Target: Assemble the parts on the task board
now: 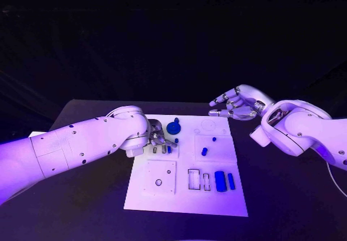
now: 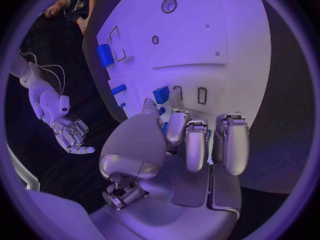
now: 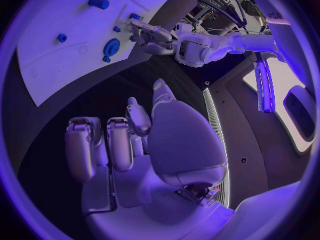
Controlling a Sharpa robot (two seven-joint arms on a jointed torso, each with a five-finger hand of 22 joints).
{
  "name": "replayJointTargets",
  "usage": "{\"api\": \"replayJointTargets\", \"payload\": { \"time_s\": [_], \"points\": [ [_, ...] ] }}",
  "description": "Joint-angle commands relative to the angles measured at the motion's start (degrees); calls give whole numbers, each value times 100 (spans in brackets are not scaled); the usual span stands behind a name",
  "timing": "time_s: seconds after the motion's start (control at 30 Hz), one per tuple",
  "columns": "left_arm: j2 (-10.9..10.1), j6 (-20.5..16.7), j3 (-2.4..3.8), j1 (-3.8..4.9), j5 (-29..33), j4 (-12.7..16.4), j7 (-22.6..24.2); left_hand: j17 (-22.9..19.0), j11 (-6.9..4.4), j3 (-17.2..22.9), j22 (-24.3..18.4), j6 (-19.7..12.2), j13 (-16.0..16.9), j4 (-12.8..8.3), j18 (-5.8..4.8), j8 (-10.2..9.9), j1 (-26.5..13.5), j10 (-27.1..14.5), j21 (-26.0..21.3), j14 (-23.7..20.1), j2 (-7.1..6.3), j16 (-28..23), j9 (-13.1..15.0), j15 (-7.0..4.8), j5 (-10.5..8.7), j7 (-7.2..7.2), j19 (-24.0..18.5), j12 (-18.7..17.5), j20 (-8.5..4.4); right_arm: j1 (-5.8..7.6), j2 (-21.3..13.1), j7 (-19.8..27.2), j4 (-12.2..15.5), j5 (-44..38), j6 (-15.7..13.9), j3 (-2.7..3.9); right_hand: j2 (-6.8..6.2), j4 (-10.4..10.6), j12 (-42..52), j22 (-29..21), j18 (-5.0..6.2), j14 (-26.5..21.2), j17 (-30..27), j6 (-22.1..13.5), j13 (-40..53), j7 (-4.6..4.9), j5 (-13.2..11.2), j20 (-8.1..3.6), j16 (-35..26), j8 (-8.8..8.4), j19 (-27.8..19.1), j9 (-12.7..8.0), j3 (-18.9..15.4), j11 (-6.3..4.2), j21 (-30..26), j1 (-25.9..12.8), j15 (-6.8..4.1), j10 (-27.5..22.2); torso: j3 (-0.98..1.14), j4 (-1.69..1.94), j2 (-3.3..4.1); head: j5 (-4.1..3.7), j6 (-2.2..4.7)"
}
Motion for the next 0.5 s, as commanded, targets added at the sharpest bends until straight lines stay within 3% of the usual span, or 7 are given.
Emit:
{"api": "replayJointTargets", "payload": {
  "time_s": [0.03, 0.5],
  "points": [
    [17, 106, 1, -1, -19, 18, -70, 1509, -24, 88, 1114, -50, 12, -7, -42, 30, 71, 5, 17, 606, -16, 17, 25, -25, 21, 7, 410, 18, -11, -6, 13, 16, -9, 31, 102, -2, 50, 7, -9, 705, -4, 413, 584, 49, -6, -6, 21, -8, -10, 20, -18, 5, -39, -2, -20, -11, -37, 0, 1, 2, 4, 5, 5],
    [40, 132, 1, -1, 28, 21, -52, 1509, -26, 683, 1102, -92, -7, -41, -38, -49, 274, -22, 4, 606, -209, 17, 130, -28, 22, 5, 399, -19, -15, -12, 40, 13, -46, 35, 118, -7, 55, 3, -10, 701, -3, 414, 588, 49, -7, -6, 38, -9, -8, 18, -21, 5, -42, -3, -23, -8, -37, -2, 3, -1, 2, -2, -9]
  ]
}}
